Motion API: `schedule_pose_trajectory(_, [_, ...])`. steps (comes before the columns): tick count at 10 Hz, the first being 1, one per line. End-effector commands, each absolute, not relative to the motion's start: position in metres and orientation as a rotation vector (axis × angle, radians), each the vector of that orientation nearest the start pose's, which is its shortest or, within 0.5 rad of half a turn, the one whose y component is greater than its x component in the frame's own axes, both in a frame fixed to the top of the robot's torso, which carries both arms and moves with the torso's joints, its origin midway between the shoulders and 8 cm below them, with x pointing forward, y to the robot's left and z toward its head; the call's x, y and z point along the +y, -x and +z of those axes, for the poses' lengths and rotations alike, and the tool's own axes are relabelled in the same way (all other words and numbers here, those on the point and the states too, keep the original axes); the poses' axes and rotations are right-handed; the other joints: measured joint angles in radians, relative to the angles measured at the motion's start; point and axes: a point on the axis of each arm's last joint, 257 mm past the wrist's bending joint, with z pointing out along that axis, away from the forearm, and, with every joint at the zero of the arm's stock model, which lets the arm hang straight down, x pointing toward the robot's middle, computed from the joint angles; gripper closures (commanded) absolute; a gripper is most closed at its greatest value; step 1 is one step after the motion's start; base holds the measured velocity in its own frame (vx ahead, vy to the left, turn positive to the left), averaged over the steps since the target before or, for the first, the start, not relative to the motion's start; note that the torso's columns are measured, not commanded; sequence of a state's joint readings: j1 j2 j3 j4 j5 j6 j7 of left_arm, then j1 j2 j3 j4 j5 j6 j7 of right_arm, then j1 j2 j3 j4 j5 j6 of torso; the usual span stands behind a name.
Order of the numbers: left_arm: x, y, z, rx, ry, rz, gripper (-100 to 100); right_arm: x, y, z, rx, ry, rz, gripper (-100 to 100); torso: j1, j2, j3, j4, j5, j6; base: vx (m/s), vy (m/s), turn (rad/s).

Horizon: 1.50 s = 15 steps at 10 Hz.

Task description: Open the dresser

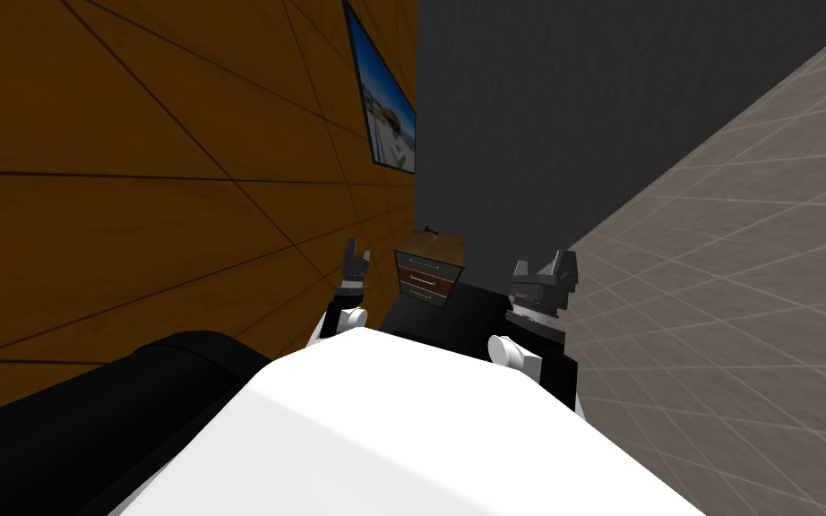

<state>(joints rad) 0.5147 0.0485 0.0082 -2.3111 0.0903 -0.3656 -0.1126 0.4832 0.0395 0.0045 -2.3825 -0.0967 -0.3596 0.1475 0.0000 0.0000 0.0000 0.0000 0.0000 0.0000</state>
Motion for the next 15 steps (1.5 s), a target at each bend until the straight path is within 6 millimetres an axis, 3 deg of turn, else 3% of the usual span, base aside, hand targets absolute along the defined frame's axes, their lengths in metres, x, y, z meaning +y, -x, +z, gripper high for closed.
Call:
schedule_pose_trajectory(1, [0.29, -0.357, 0.007, 0.713, 0.724, -1.22, 0, -0.289, -0.345, 0.048, 0.582, -0.707, 1.24, 0, 0.0, 0.04, -0.082, 0.041, 0.0, 0.0, 0.0, 0.0, 0.0])
schedule_pose_trajectory(9, [0.29, -0.357, 0.008, 0.713, 0.724, -1.22, 0, -0.289, -0.345, 0.049, 0.582, -0.706, 1.24, 0, 0.0, 0.618, -1.234, 0.617, 0.0, 0.0, 0.0, 0.0, 0.0])
schedule_pose_trajectory(10, [0.287, -0.362, 0.0, 0.75, 0.706, -1.215, -100, -0.289, -0.345, 0.049, 0.582, -0.706, 1.24, 0, 0.0, 0.691, -1.382, 0.691, 0.0, 0.0, 0.029, -0.006, -0.025])
schedule_pose_trajectory(12, [0.284, -0.368, -0.01, 0.782, 0.697, -1.209, -100, -0.289, -0.345, 0.048, 0.583, -0.707, 1.239, 0, 0.0, 0.732, -1.472, 0.733, 0.0, 0.0, 0.058, -0.009, -0.026])
schedule_pose_trajectory(15, [0.282, -0.378, -0.029, 0.826, 0.695, -1.196, -100, -0.289, -0.345, 0.048, 0.583, -0.707, 1.239, 0, 0.0, 0.737, -1.476, 0.738, 0.0, 0.0, 0.072, -0.022, -0.034])
